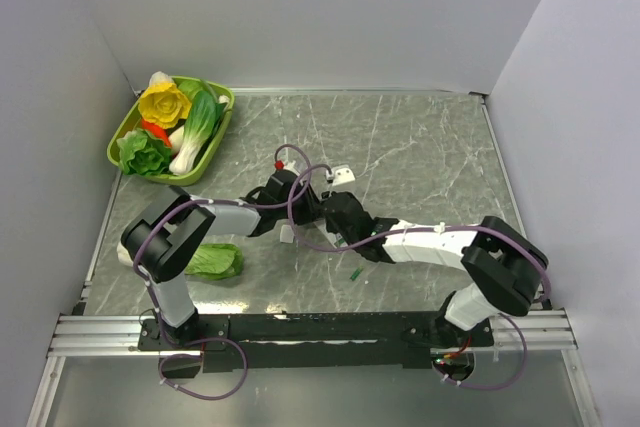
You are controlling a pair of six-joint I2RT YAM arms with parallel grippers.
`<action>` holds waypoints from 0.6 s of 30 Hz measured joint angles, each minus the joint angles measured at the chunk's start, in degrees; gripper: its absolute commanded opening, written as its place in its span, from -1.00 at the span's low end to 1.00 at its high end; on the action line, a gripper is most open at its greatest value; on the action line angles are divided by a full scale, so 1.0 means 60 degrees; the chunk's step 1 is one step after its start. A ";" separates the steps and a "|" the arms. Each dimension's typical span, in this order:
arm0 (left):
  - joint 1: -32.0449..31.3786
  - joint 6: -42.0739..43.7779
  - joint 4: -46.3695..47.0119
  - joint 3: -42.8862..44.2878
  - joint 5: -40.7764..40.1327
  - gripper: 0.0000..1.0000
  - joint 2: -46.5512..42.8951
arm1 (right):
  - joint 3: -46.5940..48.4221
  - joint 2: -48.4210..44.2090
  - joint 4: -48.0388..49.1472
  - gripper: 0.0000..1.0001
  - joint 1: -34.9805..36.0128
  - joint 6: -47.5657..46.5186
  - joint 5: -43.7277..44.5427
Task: Unload the batteries from the remote control
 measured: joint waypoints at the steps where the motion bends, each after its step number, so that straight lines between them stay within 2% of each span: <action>1: 0.0000 0.0004 -0.0058 0.0033 0.0000 -0.43 0.0004 | 0.0026 -0.0127 -0.0157 -1.00 -0.0040 0.0004 -0.0091; 8: 0.0000 0.0157 -0.0703 0.0397 -0.0033 -0.39 0.0004 | 0.0058 -0.1825 -0.2583 -1.00 -0.0182 0.0601 -0.0270; 15: 0.0000 0.0463 -0.1351 0.0743 -0.0076 -0.36 -0.0040 | -0.1064 -0.4339 -0.4390 -1.00 -0.0215 0.2677 -0.0419; 18: 0.0000 0.0539 -0.1596 0.0867 -0.0131 -0.32 -0.0084 | -0.1708 -0.5224 -0.4594 -1.00 -0.0157 0.3461 -0.0459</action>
